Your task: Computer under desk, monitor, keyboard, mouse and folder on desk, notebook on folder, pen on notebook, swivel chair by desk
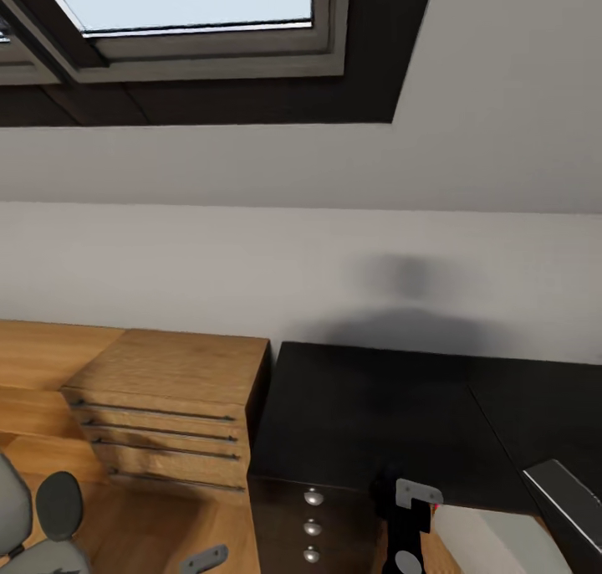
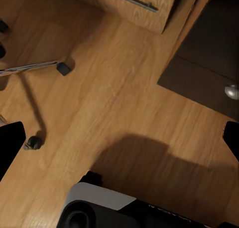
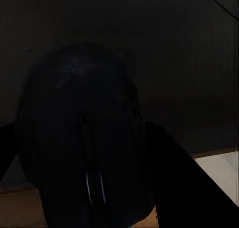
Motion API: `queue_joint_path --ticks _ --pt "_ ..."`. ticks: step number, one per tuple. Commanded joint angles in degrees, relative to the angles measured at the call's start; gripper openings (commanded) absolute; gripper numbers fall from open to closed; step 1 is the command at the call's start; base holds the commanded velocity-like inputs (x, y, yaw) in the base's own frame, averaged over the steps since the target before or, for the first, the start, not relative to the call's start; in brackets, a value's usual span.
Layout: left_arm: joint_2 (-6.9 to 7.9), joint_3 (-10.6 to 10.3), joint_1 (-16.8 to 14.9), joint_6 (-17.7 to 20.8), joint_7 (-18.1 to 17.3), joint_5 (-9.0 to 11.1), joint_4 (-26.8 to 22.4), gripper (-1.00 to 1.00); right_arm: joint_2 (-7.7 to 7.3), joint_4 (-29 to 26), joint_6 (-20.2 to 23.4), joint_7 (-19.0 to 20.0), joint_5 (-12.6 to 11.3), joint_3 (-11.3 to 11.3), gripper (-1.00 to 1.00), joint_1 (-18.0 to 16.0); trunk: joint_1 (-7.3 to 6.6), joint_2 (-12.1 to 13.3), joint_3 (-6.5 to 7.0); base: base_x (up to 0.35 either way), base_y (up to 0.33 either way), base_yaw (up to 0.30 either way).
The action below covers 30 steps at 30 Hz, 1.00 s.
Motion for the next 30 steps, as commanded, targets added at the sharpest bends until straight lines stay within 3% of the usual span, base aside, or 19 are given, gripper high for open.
queue_joint_path --ticks 1,16,19,22,24,25,28,30 --pt "0.06 -0.2 -0.1 0.3 0.4 0.1 -0.1 1.0 -0.04 0.0 -0.5 -0.2 -0.8 0.3 -1.0 -0.1 0.04 -0.1 -0.14 0.0 0.0 -0.263" --pt "0.13 -0.1 -0.1 -2.5 0.4 0.0 -0.2 1.0 -0.04 0.1 -0.5 -0.1 -0.7 0.4 -1.0 -0.1 0.04 -0.1 -0.14 0.0 0.0 -0.263" --pt "0.75 0.1 -0.1 -2.7 0.4 0.2 -0.2 1.0 0.02 0.1 -0.5 -0.2 -0.7 0.4 -1.0 -0.1 0.04 -0.1 -0.14 0.0 0.0 -0.263" --pt "1.05 -0.4 -0.1 -5.6 0.3 0.4 2.4 1.0 0.04 0.1 -0.5 -0.2 -0.7 0.5 -1.0 -0.1 0.04 -0.1 -0.14 0.0 0.0 -0.263" --pt "1.29 -4.1 -0.1 -13.7 -0.8 0.5 6.6 1.0 0.04 0.2 -0.5 -0.2 -0.7 0.5 -1.0 -0.1 0.04 -0.1 -0.14 0.0 0.0 -0.263" --pt "1.43 -5.4 -0.1 -15.3 -1.2 0.6 7.5 1.0 0.03 0.2 -0.5 -0.1 -0.7 0.5 -1.0 -0.1 0.04 -0.1 -0.14 0.0 0.0 -0.263" --pt "1.69 -11.1 -0.1 -17.9 -3.9 0.7 12.4 1.0 0.04 0.2 -0.5 -0.1 -0.7 0.5 -1.0 -0.1 0.04 -0.1 -0.14 0.0 0.0 -0.263" --pt "1.69 -12.1 -0.1 -18.1 -6.8 0.9 13.5 1.0 0.04 0.2 -0.5 -0.1 -0.7 0.5 -1.0 -0.1 0.04 -0.1 -0.14 0.0 0.0 -0.263"
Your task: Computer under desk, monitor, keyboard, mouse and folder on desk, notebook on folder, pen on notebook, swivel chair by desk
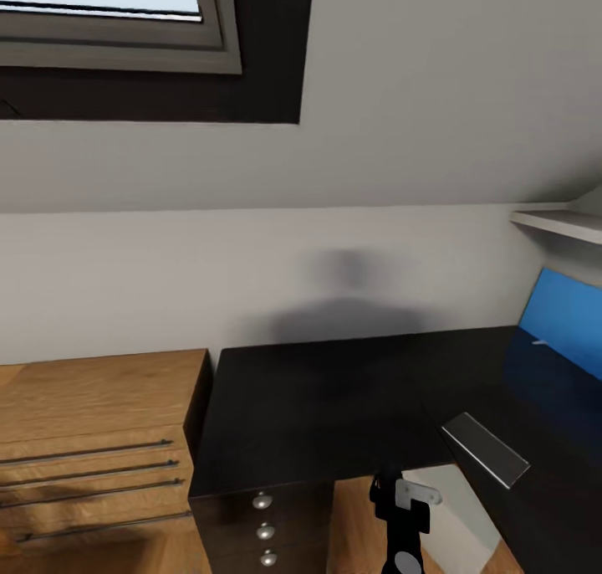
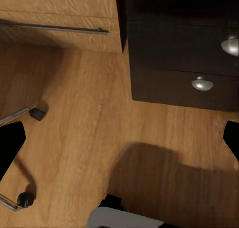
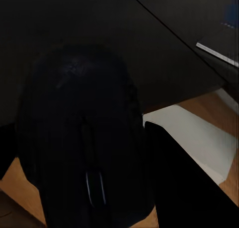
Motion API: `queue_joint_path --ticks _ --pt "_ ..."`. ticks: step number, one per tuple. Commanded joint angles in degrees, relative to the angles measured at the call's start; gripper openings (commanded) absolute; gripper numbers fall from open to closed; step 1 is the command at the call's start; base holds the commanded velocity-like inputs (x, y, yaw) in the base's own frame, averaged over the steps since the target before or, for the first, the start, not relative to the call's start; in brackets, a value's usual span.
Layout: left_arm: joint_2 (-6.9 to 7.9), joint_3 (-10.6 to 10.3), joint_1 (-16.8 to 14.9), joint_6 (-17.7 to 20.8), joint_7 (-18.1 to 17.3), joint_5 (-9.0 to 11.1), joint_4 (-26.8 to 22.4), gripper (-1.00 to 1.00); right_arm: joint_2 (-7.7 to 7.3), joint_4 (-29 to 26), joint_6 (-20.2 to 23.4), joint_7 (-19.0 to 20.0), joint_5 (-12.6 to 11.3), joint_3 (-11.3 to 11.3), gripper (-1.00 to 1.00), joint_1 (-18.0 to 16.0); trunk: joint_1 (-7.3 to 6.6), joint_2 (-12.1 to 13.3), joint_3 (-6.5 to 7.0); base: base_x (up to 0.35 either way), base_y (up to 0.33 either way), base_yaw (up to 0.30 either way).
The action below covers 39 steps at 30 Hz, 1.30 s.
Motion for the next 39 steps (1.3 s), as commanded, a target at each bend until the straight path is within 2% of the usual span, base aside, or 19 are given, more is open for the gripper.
queue_joint_path --ticks 1,4,6,13,15,17,19,29,39 --pt "0.06 -0.7 -0.1 -0.4 -1.5 0.6 0.4 1.0 -0.04 0.0 -0.5 -0.2 -0.8 0.3 -1.0 -0.1 0.04 -0.1 -0.14 0.0 0.0 -0.263" --pt "-0.14 -0.9 -0.1 -0.4 -4.5 0.7 2.3 1.0 -0.04 0.0 -0.5 -0.2 -0.8 0.3 -1.0 -0.1 0.04 -0.1 -0.14 0.0 0.0 -0.263" --pt "-0.25 -0.9 -0.1 -0.4 -5.4 0.7 3.5 1.0 -0.04 0.0 -0.5 -0.2 -0.8 0.3 -1.0 -0.1 0.04 -0.1 -0.14 0.0 0.0 -0.263" --pt "-0.6 -0.9 -0.1 -0.4 -6.2 0.8 5.0 1.0 -0.05 0.0 -0.5 -0.2 -0.8 0.3 -1.0 -0.1 0.04 -0.1 -0.14 0.0 0.0 -0.263" --pt "-1.32 -0.9 -0.1 -0.3 -6.2 0.8 6.6 1.0 -0.05 0.1 -0.5 -0.2 -0.7 0.3 -1.0 -0.1 0.04 -0.1 -0.14 0.0 0.0 -0.263" --pt "-2.88 -0.7 -0.1 -0.4 -6.2 0.7 9.0 1.0 -0.04 0.4 -0.5 -0.1 -0.8 0.3 -1.0 -0.1 0.04 -0.1 -0.14 0.0 0.0 -0.263" --pt "-3.5 -0.6 -0.1 -0.4 -6.2 0.6 10.0 1.0 -0.04 0.6 -0.5 -0.1 -0.7 0.3 -1.0 -0.1 0.04 -0.1 -0.14 0.0 0.0 -0.263" --pt "-3.84 -0.5 -0.1 -0.5 -6.2 0.5 10.8 1.0 -0.03 0.7 -0.5 -0.2 -0.8 0.3 -1.0 -0.1 0.04 -0.1 -0.14 0.0 0.0 -0.252" --pt "-3.85 -0.5 -0.1 -0.5 -6.2 0.5 10.8 1.0 -0.03 0.6 -0.5 -0.3 -0.9 0.3 -1.0 -0.1 0.04 -0.1 -0.14 0.0 0.0 -0.029"
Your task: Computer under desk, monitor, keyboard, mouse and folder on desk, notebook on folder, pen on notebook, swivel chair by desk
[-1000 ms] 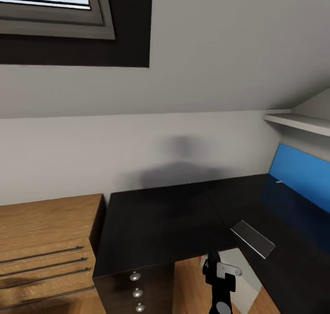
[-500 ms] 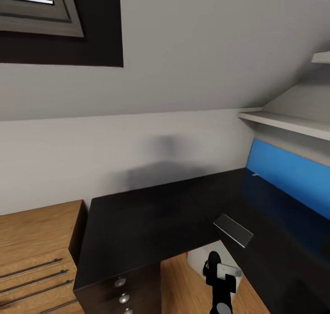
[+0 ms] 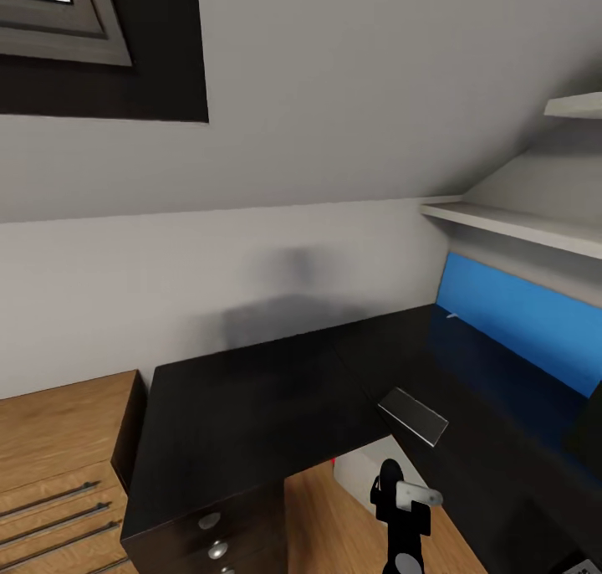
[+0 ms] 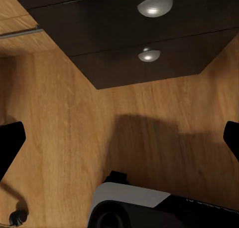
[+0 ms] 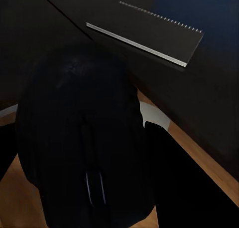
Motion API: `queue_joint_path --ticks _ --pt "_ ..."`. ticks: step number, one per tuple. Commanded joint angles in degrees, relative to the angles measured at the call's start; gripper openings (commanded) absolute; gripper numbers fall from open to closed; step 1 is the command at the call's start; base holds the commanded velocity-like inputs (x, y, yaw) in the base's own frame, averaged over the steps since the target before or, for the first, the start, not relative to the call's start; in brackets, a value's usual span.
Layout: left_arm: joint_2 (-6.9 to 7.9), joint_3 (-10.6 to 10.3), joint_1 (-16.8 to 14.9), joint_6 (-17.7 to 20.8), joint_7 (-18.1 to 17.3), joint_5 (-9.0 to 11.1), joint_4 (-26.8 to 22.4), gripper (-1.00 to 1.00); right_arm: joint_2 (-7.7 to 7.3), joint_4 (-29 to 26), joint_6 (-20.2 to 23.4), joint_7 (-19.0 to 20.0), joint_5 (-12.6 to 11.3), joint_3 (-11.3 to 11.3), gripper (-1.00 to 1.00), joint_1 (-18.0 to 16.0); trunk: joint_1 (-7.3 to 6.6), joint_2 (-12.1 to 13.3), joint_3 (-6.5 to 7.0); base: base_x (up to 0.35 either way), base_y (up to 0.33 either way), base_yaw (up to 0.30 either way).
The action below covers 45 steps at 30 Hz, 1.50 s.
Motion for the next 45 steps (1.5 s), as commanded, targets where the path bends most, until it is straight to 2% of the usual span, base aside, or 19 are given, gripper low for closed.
queue_joint_path --ticks 1,13,18,19,23,29,38,42,45 --pt "0.07 -0.5 -0.1 -0.4 0.3 0.6 -0.1 1.0 -0.04 0.0 -0.5 -0.2 -0.8 0.3 -1.0 -0.1 0.04 -0.1 -0.14 0.0 0.0 -0.001" --pt "0.07 -0.5 -0.1 -0.4 0.3 0.6 -0.1 1.0 -0.04 0.0 -0.5 -0.3 -0.8 0.3 -1.0 -0.1 0.04 -0.1 -0.14 -0.282 0.0 0.0" --pt "0.07 -0.3 -0.1 -0.4 0.3 0.6 -0.1 1.0 -0.04 0.0 -0.6 -0.3 -0.8 0.3 -1.0 -0.1 0.04 -0.1 -0.14 -0.011 0.0 -0.001" --pt "0.07 0.9 -0.1 -0.3 0.3 0.6 0.0 1.0 -0.04 0.1 -0.5 -0.1 -0.7 0.4 -1.0 -0.1 0.04 -0.1 -0.14 -0.001 0.0 -0.127" --pt "0.07 1.9 -0.1 -0.3 0.3 0.6 0.0 1.0 -0.04 0.1 -0.5 -0.1 -0.7 0.4 -1.0 -0.1 0.04 -0.1 -0.14 0.0 0.0 -0.181" --pt "0.07 2.1 -0.1 -0.3 0.3 0.7 0.0 1.0 -0.04 0.1 -0.5 -0.1 -0.7 0.4 -1.0 -0.1 0.04 -0.1 -0.14 0.0 0.0 -0.235" --pt "0.07 2.1 -0.1 -0.4 0.3 0.7 0.0 1.0 0.03 0.0 -0.5 -0.2 -0.7 0.4 -1.0 -0.1 0.04 -0.1 -0.14 0.0 0.0 -0.033" --pt "0.07 2.1 -0.1 -0.3 0.3 0.8 0.0 1.0 -0.24 -1.1 -0.5 0.1 -0.4 -0.2 -1.0 -0.2 0.04 -0.1 -0.14 0.0 0.0 0.0" --pt "0.07 2.1 -0.1 -0.3 0.3 0.8 0.1 1.0 -0.55 -3.6 0.2 -0.1 -0.5 -1.8 -1.0 -0.7 0.04 -0.1 -0.14 0.0 0.0 0.0"
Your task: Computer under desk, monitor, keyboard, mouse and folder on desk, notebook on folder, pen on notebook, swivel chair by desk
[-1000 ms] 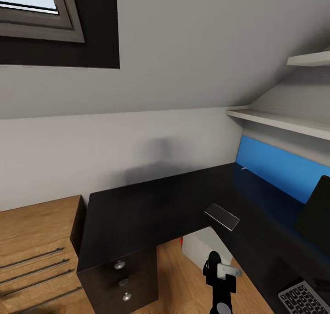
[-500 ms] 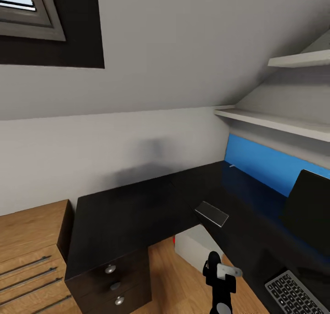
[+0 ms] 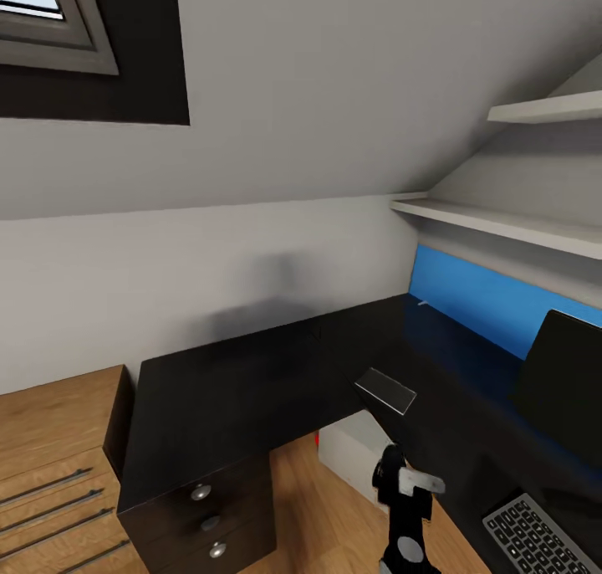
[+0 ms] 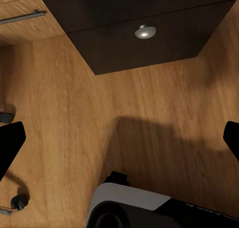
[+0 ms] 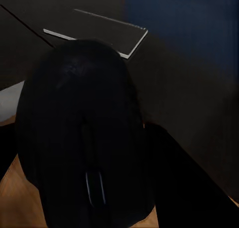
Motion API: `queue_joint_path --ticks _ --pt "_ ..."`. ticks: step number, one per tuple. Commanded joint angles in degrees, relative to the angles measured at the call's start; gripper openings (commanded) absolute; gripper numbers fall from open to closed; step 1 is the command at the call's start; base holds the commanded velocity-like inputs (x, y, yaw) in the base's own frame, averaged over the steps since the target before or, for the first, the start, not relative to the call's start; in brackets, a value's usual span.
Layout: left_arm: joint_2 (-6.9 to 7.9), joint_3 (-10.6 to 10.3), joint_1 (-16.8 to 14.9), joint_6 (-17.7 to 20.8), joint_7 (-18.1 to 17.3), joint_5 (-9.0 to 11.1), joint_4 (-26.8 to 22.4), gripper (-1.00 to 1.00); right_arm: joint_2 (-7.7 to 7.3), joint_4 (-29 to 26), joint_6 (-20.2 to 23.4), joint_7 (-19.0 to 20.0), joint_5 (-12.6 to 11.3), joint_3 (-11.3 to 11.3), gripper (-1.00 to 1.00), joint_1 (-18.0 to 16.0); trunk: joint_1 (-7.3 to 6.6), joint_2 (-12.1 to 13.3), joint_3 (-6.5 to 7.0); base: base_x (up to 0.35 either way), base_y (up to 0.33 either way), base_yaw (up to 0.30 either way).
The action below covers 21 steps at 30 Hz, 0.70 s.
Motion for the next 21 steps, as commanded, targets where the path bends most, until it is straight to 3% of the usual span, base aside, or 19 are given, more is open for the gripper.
queue_joint_path --ticks 1,6,8,10,13,15,19,21 --pt "0.07 -0.5 -0.1 -0.4 0.3 0.6 -0.1 1.0 -0.16 -0.7 0.0 -0.2 -0.8 -0.6 -1.0 -0.4 0.04 -0.1 -0.14 0.0 0.0 0.0" --pt "0.0 -0.6 -0.1 -0.3 0.3 0.6 -0.1 1.0 -0.33 -0.7 6.6 0.2 -2.3 -11.2 -1.0 -8.1 0.04 -0.1 -0.14 0.0 0.0 0.0" --pt "-0.01 -0.7 -0.1 -0.3 0.3 0.6 -0.1 1.0 -0.37 1.8 11.0 1.2 -3.9 -17.3 -1.0 -12.6 0.04 -0.1 -0.14 0.0 0.0 0.0" --pt "-0.01 -0.7 -0.1 -0.3 0.3 0.6 -0.1 1.0 -0.98 7.9 14.0 2.2 -4.8 -21.5 -1.0 -18.9 0.04 -0.1 -0.14 0.0 0.0 0.0" --pt "-0.02 -0.7 -0.1 -0.3 0.3 0.6 -0.1 1.0 -2.98 19.2 15.2 2.7 -5.5 -23.3 -1.0 -26.0 0.04 -0.1 -0.14 0.0 0.0 0.0" --pt "-0.02 -0.7 -0.1 -0.4 0.3 0.6 -0.1 1.0 -3.62 23.9 15.5 2.7 -6.5 -24.0 -1.0 -28.5 0.04 -0.1 -0.14 0.0 0.0 0.0" --pt "-0.02 -0.7 -0.1 -0.4 0.3 0.5 -0.1 1.0 -4.27 29.2 15.3 2.8 -9.0 -25.0 -1.0 -31.0 0.04 -0.1 -0.14 0.0 0.0 0.0" --pt "0.01 -0.7 -0.1 -1.0 0.3 0.3 -0.1 1.0 -5.4 30.2 15.5 2.4 -9.2 -25.2 -1.0 -31.3 0.04 -0.1 -0.14 0.0 0.0 0.0"
